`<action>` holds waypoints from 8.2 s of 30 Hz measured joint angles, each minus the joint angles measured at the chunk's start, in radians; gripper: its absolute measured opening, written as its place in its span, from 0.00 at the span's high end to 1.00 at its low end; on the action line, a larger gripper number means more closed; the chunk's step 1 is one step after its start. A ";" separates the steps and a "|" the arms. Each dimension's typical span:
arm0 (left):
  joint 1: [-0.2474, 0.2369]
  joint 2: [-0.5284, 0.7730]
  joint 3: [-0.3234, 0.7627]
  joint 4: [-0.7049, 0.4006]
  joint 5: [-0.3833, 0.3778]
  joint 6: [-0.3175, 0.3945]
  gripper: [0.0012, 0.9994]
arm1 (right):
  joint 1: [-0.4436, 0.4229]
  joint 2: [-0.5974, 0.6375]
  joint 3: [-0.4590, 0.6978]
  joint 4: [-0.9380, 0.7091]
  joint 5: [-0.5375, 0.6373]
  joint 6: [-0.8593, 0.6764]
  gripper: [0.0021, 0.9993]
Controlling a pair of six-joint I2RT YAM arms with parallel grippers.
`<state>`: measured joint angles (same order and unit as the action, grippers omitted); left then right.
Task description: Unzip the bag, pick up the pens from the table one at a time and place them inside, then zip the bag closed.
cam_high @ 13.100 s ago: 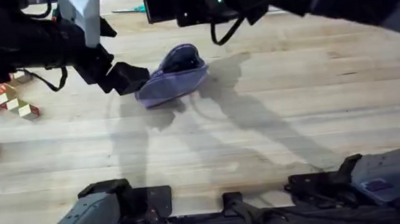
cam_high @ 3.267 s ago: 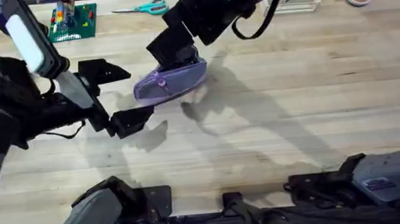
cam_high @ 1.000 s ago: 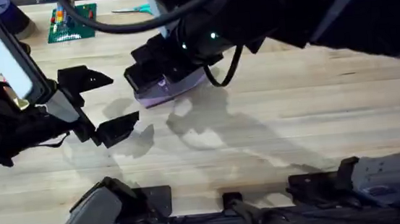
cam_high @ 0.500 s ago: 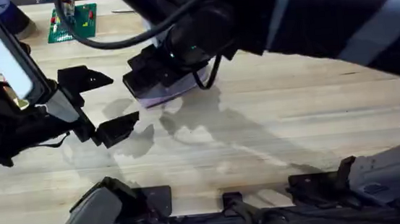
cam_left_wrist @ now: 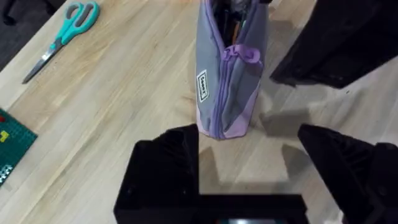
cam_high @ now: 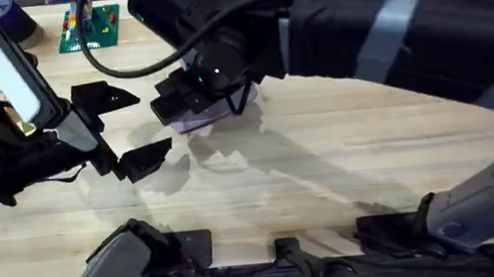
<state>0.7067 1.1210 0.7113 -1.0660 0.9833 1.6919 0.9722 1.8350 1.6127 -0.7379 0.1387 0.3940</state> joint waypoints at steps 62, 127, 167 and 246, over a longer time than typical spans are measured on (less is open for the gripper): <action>0.000 0.000 0.000 0.000 0.000 0.000 0.01 | -0.006 0.137 -0.004 0.106 0.077 0.038 0.83; 0.000 0.000 0.000 0.000 0.000 0.000 0.01 | -0.035 0.060 -0.006 0.110 0.075 -0.062 0.97; -0.101 0.099 0.000 0.181 0.099 -0.014 0.01 | -0.038 0.060 -0.006 0.110 0.074 -0.062 0.97; -0.265 0.399 0.000 0.473 0.139 -0.326 0.96 | -0.062 0.060 -0.006 0.110 0.056 -0.166 0.97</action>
<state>0.4416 1.5204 0.7113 -0.5931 1.1225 1.3655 0.9100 1.8954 1.6070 -0.6280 0.1949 0.2276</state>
